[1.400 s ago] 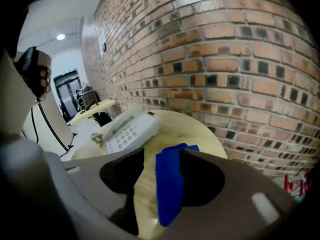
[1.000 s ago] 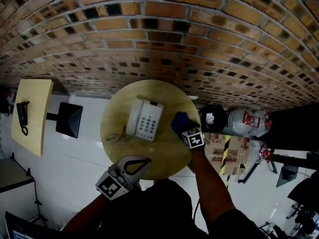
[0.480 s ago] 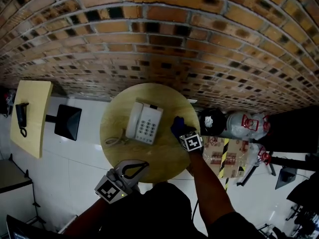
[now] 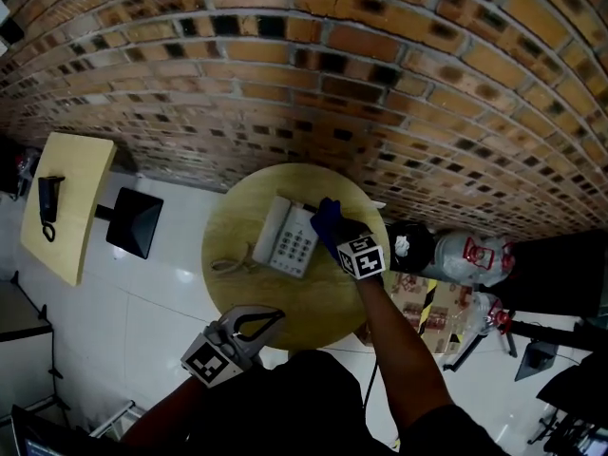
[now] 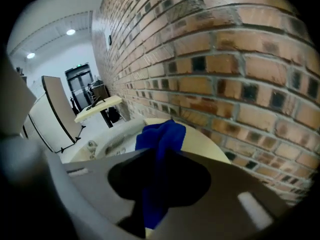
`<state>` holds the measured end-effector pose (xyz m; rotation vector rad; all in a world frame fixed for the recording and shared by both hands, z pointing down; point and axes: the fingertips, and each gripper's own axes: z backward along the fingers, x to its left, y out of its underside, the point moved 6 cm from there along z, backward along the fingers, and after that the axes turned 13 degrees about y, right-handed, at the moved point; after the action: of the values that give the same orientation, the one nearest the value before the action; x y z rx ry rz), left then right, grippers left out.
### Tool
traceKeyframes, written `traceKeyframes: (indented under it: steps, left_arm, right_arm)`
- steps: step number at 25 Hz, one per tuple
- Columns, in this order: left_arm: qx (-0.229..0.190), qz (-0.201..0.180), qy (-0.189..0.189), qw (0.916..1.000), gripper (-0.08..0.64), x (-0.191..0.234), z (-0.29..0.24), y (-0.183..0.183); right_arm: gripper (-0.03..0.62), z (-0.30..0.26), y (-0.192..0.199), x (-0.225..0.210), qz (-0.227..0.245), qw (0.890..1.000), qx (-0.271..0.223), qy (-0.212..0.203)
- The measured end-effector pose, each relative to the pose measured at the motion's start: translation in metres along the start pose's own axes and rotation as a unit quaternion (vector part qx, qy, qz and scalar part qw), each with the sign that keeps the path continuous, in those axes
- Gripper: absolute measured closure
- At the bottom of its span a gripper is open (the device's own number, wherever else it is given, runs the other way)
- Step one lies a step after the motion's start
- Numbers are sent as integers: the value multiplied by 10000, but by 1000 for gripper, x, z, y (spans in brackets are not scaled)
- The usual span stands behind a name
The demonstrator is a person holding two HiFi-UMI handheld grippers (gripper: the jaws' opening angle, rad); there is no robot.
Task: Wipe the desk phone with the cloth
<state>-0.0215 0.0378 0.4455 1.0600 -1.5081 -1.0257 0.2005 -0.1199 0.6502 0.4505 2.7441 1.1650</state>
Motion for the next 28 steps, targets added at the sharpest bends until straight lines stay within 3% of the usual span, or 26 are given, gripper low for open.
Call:
traceKeyframes:
  steps: [5, 11, 17, 20, 25, 28]
  left_arm:
    - [-37, 89, -261, 9996, 558, 2, 21, 2]
    - [-11, 217, -535, 9983, 558, 3, 48, 12]
    - [-79, 357, -610, 9975, 558, 6, 61, 18]
    - [-83, 301, -543, 9980, 558, 10, 62, 17]
    - [-17, 367, -468, 9982, 558, 14, 60, 18]
    - [-24, 317, -401, 9987, 558, 13, 57, 20]
  right_arm:
    - [517, -36, -49, 26, 602, 9975, -72, -354]
    - [517, -65, -41, 50, 1182, 9907, 283, -610]
    - [517, -45, -2, 99, 1535, 9820, 280, -1060]
    - [517, -31, 20, 124, 1486, 9799, 318, -1288]
    - [517, -7, 65, 178, 1698, 9663, 598, -1840]
    - [517, -1, 79, 191, 1563, 9658, 671, -1958]
